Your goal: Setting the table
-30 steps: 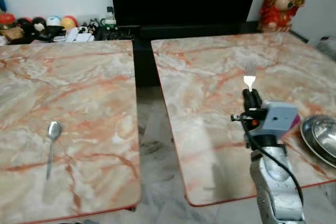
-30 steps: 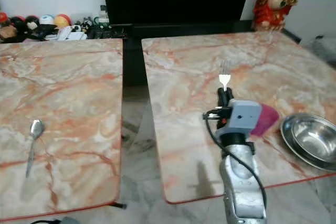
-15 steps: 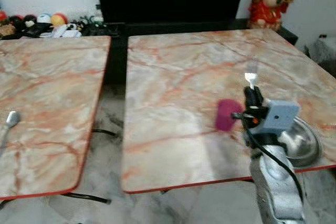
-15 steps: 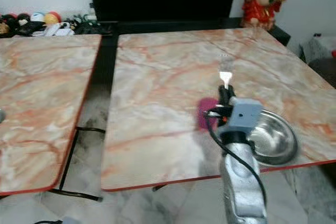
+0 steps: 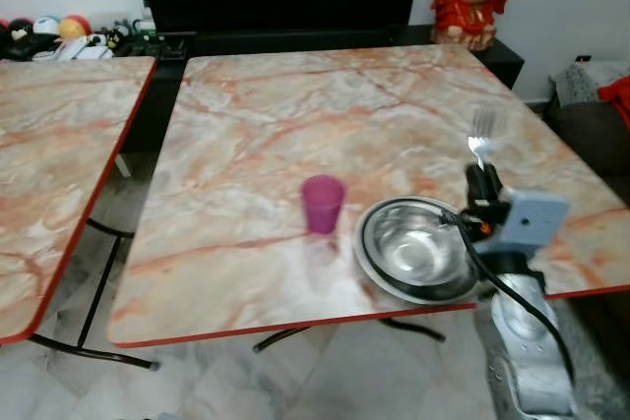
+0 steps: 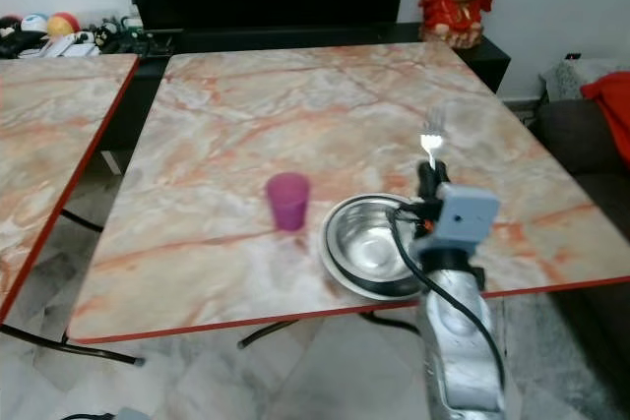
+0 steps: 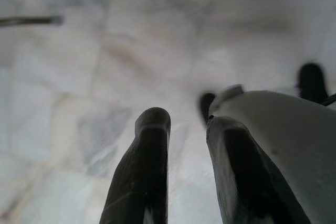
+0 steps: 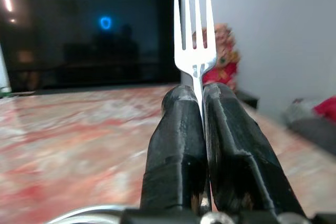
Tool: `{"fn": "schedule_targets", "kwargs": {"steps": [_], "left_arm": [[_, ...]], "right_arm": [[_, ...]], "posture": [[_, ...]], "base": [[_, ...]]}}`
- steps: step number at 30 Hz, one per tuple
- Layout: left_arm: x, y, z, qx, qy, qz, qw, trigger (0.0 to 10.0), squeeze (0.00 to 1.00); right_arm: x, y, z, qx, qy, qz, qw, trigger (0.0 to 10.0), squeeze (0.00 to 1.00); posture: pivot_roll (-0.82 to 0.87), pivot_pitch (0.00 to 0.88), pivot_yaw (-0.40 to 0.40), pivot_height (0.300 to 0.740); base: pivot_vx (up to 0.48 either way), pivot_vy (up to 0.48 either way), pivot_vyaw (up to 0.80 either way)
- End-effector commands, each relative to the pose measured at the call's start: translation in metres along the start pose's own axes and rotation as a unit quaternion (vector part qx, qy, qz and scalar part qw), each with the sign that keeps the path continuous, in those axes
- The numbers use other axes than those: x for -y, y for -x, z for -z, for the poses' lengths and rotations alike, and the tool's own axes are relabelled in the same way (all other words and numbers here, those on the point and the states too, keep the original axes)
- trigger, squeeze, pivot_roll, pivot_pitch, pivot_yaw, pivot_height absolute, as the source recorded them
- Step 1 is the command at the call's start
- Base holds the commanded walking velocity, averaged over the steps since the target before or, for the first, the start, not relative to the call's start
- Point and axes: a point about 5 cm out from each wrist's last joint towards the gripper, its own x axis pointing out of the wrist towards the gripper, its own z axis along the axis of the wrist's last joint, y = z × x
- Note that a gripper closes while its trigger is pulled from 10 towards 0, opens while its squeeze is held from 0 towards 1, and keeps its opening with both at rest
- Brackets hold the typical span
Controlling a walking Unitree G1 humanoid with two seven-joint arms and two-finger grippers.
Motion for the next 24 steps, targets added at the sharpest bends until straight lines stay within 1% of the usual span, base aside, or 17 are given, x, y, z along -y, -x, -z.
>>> {"fn": "schedule_targets", "kwargs": {"steps": [1,11,18,21,23,24], "left_arm": [[-0.0065,0.0034,0.0112,-0.022,-0.003,-0.013,1.0,10.0,0.0],[-0.0069,0.0036,0.0108,-0.016,0.01,-0.017,1.0,10.0,0.0],[-0.007,0.0037,0.0117,-0.019,0.013,-0.015,1.0,10.0,0.0],[-0.007,0.0037,0.0119,-0.02,0.014,-0.015,1.0,10.0,0.0],[-0.007,0.0038,0.0124,-0.022,0.014,-0.015,1.0,10.0,0.0],[-0.007,0.0038,0.0124,-0.022,0.014,-0.015,1.0,10.0,0.0]], "right_arm": [[-0.0045,-0.0001,-0.0016,0.003,-0.005,-0.005,1.0,10.0,0.0],[-0.0012,-0.0003,0.0001,-0.001,-0.001,0.0,1.0,10.0,0.0],[-0.0036,-0.001,0.0001,-0.004,-0.001,-0.009,1.0,10.0,0.0],[-0.0046,-0.0008,0.0007,-0.005,0.001,-0.013,1.0,10.0,0.0],[-0.0063,-0.0007,0.0011,-0.006,0.014,-0.021,1.0,10.0,0.0],[-0.0063,-0.0007,0.0011,-0.006,0.014,-0.021,1.0,10.0,0.0]], "posture": [[-0.04,0.11,0.007,0.74],[-0.04,0.112,0.005,0.74],[-0.04,0.113,0.004,0.74],[-0.04,0.114,0.003,0.74],[-0.04,0.116,0.002,0.74],[-0.04,0.116,0.002,0.74]], "base": [[0.0,0.0,0.0],[0.0,0.0,0.0],[0.0,0.0,0.0],[0.27,0.0,0.0],[0.289,0.0,0.0],[0.289,0.0,0.0]]}}
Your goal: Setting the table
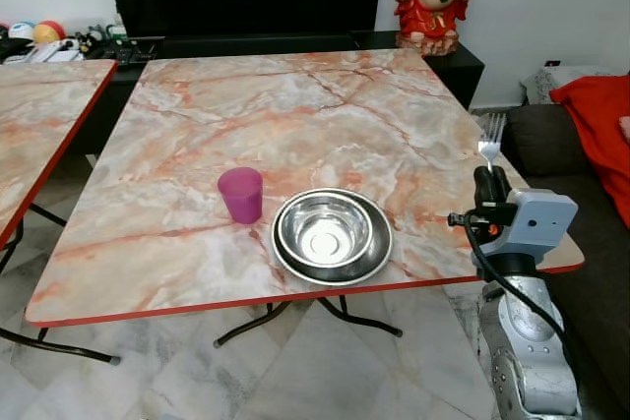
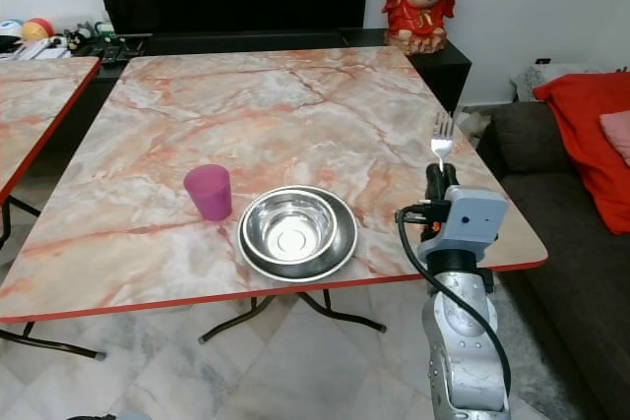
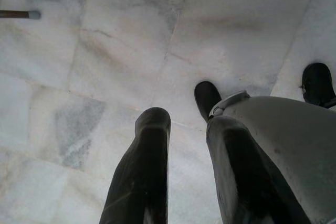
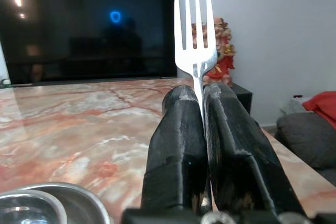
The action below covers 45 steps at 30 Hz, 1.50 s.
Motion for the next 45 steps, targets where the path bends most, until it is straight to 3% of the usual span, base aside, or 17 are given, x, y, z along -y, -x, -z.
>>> {"fn": "schedule_targets", "kwargs": {"steps": [1,6,19,22,28,31,36,41,45], "left_arm": [[-0.002,0.002,0.007,-0.016,0.006,-0.003,1.0,10.0,0.0],[-0.002,0.002,0.008,-0.016,0.006,-0.003,1.0,10.0,0.0],[-0.003,0.002,0.006,-0.011,0.002,-0.007,1.0,10.0,0.0],[-0.003,0.001,0.005,-0.011,0.001,-0.006,1.0,10.0,0.0],[-0.001,0.001,0.007,-0.016,-0.006,0.003,1.0,10.0,0.0],[0.0,0.002,0.009,-0.02,-0.006,0.005,1.0,10.0,0.0],[0.0,0.002,0.011,-0.026,-0.003,0.006,1.0,10.0,0.0],[0.0,0.002,0.012,-0.029,-0.002,0.007,1.0,10.0,0.0],[-0.001,0.003,0.013,-0.031,-0.001,0.007,0.999,10.0,0.0]], "right_arm": [[-0.001,-0.002,-0.003,0.003,0.011,-0.006,1.0,10.0,0.0],[-0.001,-0.001,-0.003,0.004,0.01,-0.004,1.0,10.0,0.0],[0.006,-0.001,-0.002,-0.002,0.005,0.02,1.0,10.0,0.0],[0.012,-0.001,0.002,-0.028,0.032,0.025,0.999,10.0,0.0],[0.038,0.006,0.012,-0.131,0.086,0.027,0.987,10.0,0.0],[0.045,0.01,0.016,-0.165,0.079,0.029,0.983,10.0,0.0],[0.046,0.015,0.037,-0.257,0.025,-0.007,0.966,10.0,0.0],[0.041,0.01,0.05,-0.289,0.036,-0.024,0.956,10.0,0.0],[0.035,0.001,0.055,-0.299,0.02,-0.024,0.954,10.0,0.0]], "posture": [[-0.04,0.116,0.002,0.74],[-0.04,0.115,0.0,0.74],[-0.04,0.123,0.003,0.74],[-0.06,0.13,0.006,0.74],[-0.1,0.149,0.016,0.74],[-0.1,0.149,0.016,0.74],[-0.09,0.15,0.009,0.74],[-0.09,0.15,0.014,0.74],[-0.08,0.148,0.016,0.74]], "base": [[0.285,0.0,0.0],[0.296,0.0,0.68],[0.092,0.0,0.0],[0.0,0.0,0.0],[0.0,0.0,0.0],[0.0,0.0,0.0],[0.0,0.0,0.0],[0.0,0.0,0.0],[0.0,0.0,0.0]]}}
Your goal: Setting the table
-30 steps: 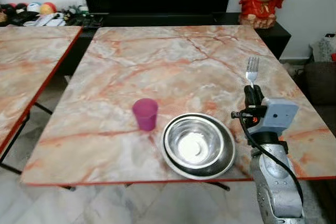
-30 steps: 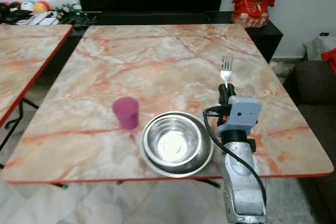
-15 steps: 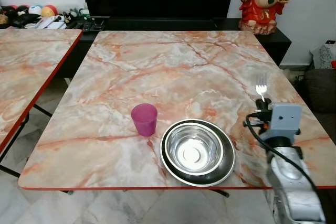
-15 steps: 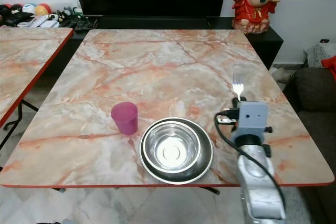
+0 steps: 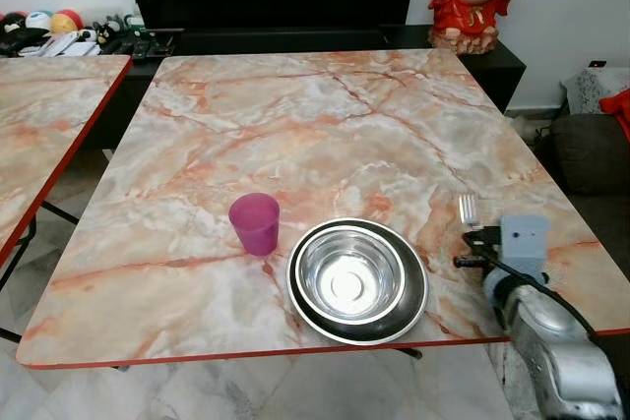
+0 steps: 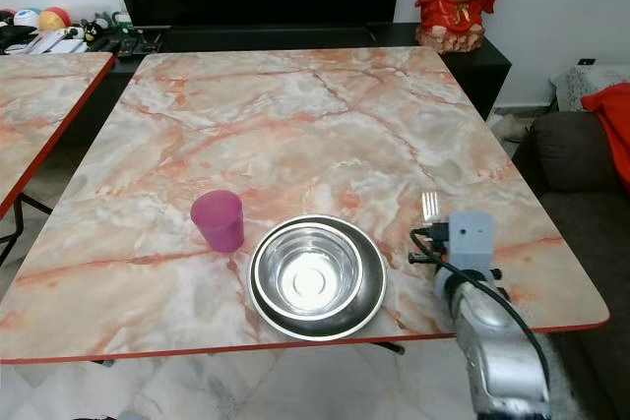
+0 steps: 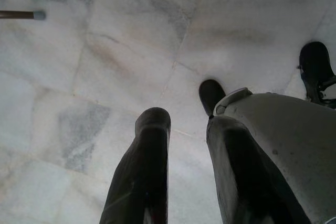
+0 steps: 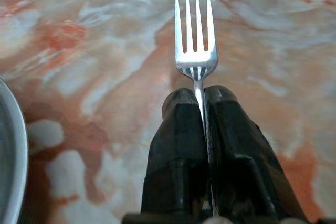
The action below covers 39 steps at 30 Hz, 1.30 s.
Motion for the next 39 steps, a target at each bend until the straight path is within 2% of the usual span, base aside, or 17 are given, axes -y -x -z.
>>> {"fn": "schedule_targets", "kwargs": {"steps": [1,7,17,26,39], "left_arm": [[-0.001,0.002,0.012,-0.026,0.002,0.0,1.0,10.0,0.0],[-0.003,0.002,0.01,-0.024,-0.001,0.0,1.0,10.0,0.0],[-0.002,0.001,0.005,-0.018,-0.008,0.003,1.0,10.0,0.0],[-0.004,0.002,0.006,-0.018,-0.009,0.003,1.0,10.0,0.0],[-0.006,0.002,0.004,-0.013,-0.008,0.003,1.0,10.0,0.0]], "right_arm": [[-0.004,-0.003,-0.003,-0.002,-0.004,-0.007,1.0,10.0,0.0],[-0.002,-0.009,-0.004,-0.007,-0.006,-0.006,1.0,10.0,0.0],[-0.011,-0.019,0.0,-0.01,-0.013,-0.013,1.0,10.0,0.0],[-0.02,-0.029,-0.005,-0.004,-0.016,-0.026,1.0,10.0,0.0],[-0.022,-0.038,-0.005,-0.004,-0.013,-0.031,0.999,10.0,0.0]], "posture": [[-0.08,0.15,0.019,0.74],[-0.07,0.145,0.027,0.74],[-0.06,0.144,0.033,0.74],[-0.06,0.165,0.036,0.74],[-0.05,0.179,0.038,0.74]], "base": [[0.0,0.0,0.0],[0.0,0.0,0.0],[0.0,0.0,0.0],[0.0,0.0,0.0],[0.0,0.0,0.0]]}}
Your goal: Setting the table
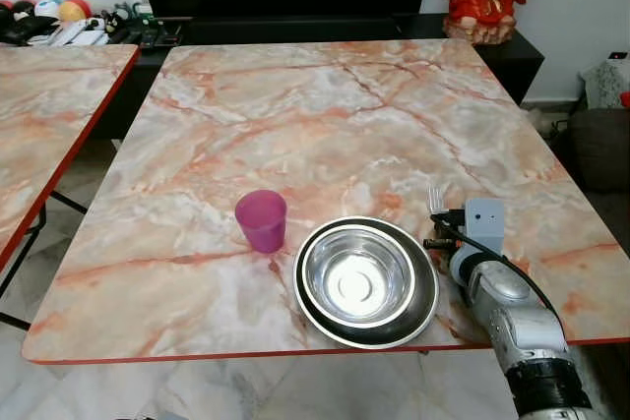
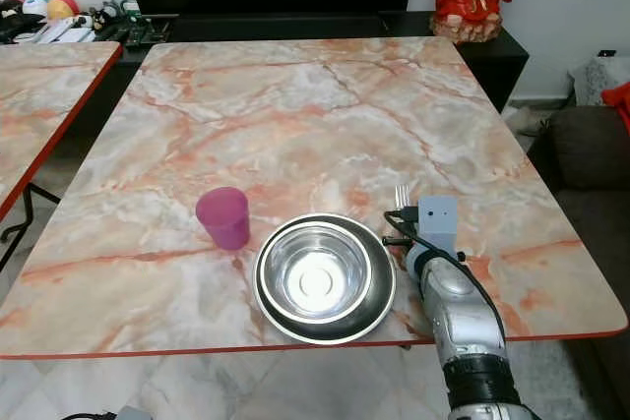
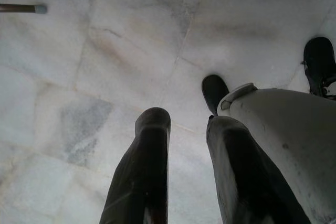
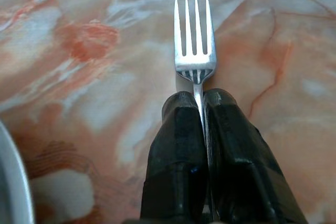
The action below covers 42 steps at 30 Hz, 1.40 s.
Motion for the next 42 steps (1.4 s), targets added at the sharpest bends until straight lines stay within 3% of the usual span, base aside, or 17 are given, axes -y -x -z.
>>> {"fn": "schedule_targets", "kwargs": {"steps": [1,19,20,21,22,27,28,29,30,42], "left_arm": [[-0.0023,0.0027,0.0106,-0.021,-0.002,0.001,1.0,10.0,0.0],[-0.0016,0.002,0.0084,-0.019,-0.003,0.002,1.0,10.0,0.0],[-0.0016,0.002,0.0084,-0.019,-0.003,0.002,1.0,10.0,0.0],[-0.0016,0.002,0.0083,-0.019,-0.004,0.002,1.0,10.0,0.0],[-0.0016,0.002,0.0083,-0.019,-0.004,0.002,1.0,10.0,0.0],[-0.0016,0.0018,0.0079,-0.019,-0.004,0.002,1.0,10.0,0.0],[-0.0015,0.0018,0.0077,-0.019,-0.004,0.002,1.0,10.0,0.0],[-0.0014,0.0018,0.0077,-0.019,-0.004,0.002,1.0,10.0,0.0],[-0.0016,0.0018,0.0076,-0.019,-0.004,0.002,1.0,10.0,0.0],[-0.003,0.002,0.0079,-0.02,-0.007,0.0,1.0,10.0,0.0]], "right_arm": [[0.0001,-0.0013,0.0002,-0.001,0.003,0.0,1.0,10.0,0.0],[-0.0009,0.0022,0.0097,-0.015,0.008,-0.008,1.0,10.0,0.0],[-0.0011,0.0022,0.0098,-0.014,0.007,-0.009,1.0,10.0,0.13],[-0.0015,0.0023,0.0099,-0.013,0.006,-0.011,1.0,10.0,0.57],[-0.0018,0.0024,0.01,-0.013,0.007,-0.011,1.0,10.0,0.71],[-0.0023,0.0025,0.0099,-0.012,0.007,-0.011,1.0,10.0,0.65],[-0.0023,0.0025,0.0098,-0.012,0.008,-0.011,1.0,10.0,0.25],[-0.0022,0.0025,0.0098,-0.012,0.008,-0.01,1.0,10.0,0.25],[-0.0024,0.0024,0.0097,-0.011,0.008,-0.01,1.0,10.0,0.0],[-0.0027,0.0023,0.0094,-0.01,0.01,-0.01,1.0,10.0,0.0]], "posture": [[-0.05,0.179,0.038,0.74],[-0.05,0.178,0.036,0.74],[-0.05,0.178,0.036,0.74],[-0.05,0.177,0.037,0.74],[-0.05,0.177,0.037,0.74],[-0.05,0.177,0.038,0.74],[-0.05,0.177,0.038,0.74],[-0.05,0.177,0.038,0.74],[-0.05,0.176,0.039,0.74],[-0.05,0.173,0.041,0.74]], "base": [[0.0,0.0,0.0],[0.0,0.0,0.0],[0.0,0.0,0.0],[0.0,0.0,0.0],[0.0,0.0,0.0],[0.0,0.0,0.0],[0.0,0.0,0.0],[0.0,0.0,0.0],[0.0,0.0,0.0],[0.0,0.0,0.0]]}}
